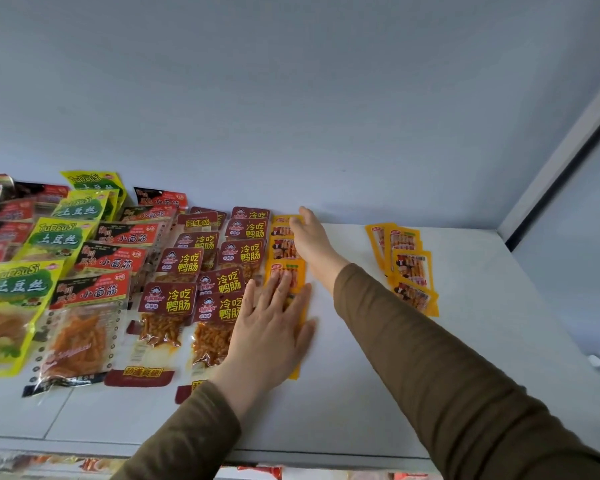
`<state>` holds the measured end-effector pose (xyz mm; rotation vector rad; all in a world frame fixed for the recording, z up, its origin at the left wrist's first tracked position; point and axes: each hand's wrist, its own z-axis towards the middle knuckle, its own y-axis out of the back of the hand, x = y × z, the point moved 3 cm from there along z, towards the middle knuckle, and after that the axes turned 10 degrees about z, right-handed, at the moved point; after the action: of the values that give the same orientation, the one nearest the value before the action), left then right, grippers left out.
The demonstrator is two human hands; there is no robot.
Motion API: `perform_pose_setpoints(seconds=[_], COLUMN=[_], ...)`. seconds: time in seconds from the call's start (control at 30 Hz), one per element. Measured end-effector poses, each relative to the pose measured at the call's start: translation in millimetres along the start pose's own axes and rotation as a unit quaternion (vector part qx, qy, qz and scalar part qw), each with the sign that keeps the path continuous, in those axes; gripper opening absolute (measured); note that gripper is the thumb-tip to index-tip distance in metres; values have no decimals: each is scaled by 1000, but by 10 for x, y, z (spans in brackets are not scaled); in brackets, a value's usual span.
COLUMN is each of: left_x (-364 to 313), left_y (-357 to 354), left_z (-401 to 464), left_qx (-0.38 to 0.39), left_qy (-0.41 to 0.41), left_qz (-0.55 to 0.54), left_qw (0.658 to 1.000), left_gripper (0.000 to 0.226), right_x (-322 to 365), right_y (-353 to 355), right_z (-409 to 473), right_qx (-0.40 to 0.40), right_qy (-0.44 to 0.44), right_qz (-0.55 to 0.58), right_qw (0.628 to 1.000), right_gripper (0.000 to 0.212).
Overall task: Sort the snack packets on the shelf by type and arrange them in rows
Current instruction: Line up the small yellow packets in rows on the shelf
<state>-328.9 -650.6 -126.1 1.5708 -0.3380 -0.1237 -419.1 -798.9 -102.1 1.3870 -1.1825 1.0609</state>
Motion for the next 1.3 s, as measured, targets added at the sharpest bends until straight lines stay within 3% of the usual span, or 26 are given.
perform_pose_setpoints(seconds=[0.17, 0.3, 0.4, 0.53, 0.77, 1.13, 1.3], left_x=[-78, -421, -765, -1205, -1446, -586, -457], left_y=[124, 284, 332, 379, 215, 93, 76], left_z=[65, 310, 537, 867, 1029, 839, 700], left_qx=[-31, -34, -22, -23, -13, 16, 20], left_qy=[8, -80, -145, -168, -133, -68, -57], left_qz=[-20, -90, -83, -83, -45, 78, 58], left_qw=[999, 992, 986, 982, 990, 995, 996], left_gripper=[75, 71, 70, 74, 67, 70, 71], right_x=[150, 134, -47, -357, -551, -460, -420], right_y=[412, 1183, 1812, 2238, 1940, 950, 784], right_z=[-220, -442, -508, -457, -274, -186, -164], right_qx=[-9, -97, -170, -177, -144, -105, -69], right_qy=[87, 159, 124, 51, 47, 35, 27], right_qz=[-46, -98, -97, -35, 17, 87, 100], right_qw=[995, 978, 973, 982, 988, 990, 992], right_gripper=[46, 23, 23, 28, 36, 43, 44])
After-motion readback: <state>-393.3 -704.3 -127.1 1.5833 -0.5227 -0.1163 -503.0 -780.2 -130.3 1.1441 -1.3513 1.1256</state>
